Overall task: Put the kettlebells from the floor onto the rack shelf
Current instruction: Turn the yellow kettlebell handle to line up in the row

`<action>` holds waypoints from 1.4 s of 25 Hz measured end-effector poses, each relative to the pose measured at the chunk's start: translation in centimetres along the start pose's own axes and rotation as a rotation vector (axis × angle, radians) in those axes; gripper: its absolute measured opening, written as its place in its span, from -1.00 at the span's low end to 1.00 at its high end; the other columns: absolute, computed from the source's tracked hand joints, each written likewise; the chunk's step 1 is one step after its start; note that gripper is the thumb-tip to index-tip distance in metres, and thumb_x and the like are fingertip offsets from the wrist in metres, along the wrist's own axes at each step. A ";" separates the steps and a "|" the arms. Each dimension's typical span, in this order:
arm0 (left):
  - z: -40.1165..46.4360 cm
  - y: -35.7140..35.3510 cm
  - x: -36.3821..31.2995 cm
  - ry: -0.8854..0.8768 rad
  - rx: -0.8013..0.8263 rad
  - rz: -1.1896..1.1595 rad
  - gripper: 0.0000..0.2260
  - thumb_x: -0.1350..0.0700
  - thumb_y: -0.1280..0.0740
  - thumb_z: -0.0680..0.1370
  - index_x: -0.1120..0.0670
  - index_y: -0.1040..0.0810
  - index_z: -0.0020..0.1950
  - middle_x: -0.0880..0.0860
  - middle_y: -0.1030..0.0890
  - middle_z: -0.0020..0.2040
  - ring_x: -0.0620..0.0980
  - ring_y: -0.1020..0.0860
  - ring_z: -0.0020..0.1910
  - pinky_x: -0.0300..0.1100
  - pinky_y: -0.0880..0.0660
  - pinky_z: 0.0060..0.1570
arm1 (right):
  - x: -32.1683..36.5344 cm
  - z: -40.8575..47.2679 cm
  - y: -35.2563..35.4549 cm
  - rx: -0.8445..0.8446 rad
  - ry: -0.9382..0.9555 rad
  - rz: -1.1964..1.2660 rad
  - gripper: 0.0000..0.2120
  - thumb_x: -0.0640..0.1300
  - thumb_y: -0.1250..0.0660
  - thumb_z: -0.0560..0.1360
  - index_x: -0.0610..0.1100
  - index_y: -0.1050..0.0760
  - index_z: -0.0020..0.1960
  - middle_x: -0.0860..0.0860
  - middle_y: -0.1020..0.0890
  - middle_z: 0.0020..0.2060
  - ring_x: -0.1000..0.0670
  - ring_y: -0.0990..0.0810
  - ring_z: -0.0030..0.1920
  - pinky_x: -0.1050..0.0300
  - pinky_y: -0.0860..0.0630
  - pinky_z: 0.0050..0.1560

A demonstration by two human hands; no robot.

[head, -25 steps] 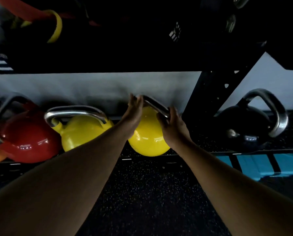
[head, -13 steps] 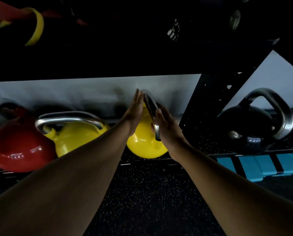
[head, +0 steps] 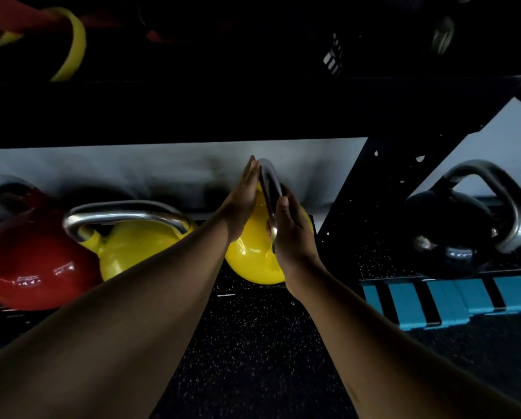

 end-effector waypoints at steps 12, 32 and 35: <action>-0.3 0.2 -0.7 -0.020 0.024 0.052 -0.56 -0.02 0.01 0.70 0.07 -0.20 0.57 0.05 -0.26 0.56 -0.02 -0.28 0.50 -0.08 -0.20 0.50 | -0.8 -0.8 -1.3 0.004 -0.072 -0.009 -0.57 0.13 0.00 0.65 0.21 -0.19 0.51 0.16 -0.59 0.00 0.17 -0.52 -0.10 0.05 -0.44 0.03; -0.4 0.3 -1.2 -0.037 -0.007 0.197 -0.56 0.01 0.06 0.71 0.15 -0.20 0.55 0.16 -0.27 0.55 0.05 -0.26 0.52 -0.01 -0.16 0.52 | -0.3 -0.8 -1.2 0.049 -0.058 -0.213 -0.57 0.13 0.06 0.65 0.24 -0.12 0.51 -0.01 -0.57 -0.06 0.04 -0.53 -0.09 -0.02 -0.46 -0.08; 0.1 0.7 -0.9 -0.031 0.017 0.272 -0.54 -0.01 0.08 0.71 0.12 -0.13 0.58 0.11 -0.20 0.59 0.02 -0.19 0.56 -0.02 -0.10 0.54 | -0.2 -0.7 -1.3 0.061 -0.039 -0.213 -0.57 0.13 0.06 0.65 0.24 -0.12 0.51 0.04 -0.57 -0.14 0.02 -0.56 -0.11 0.01 -0.46 -0.13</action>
Point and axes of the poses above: each hand's wrist, its own z-axis towards the middle knuckle, its own y-axis out of the back of the hand, x = y × z, the point moved 10 cm from there along z, towards the middle knuckle
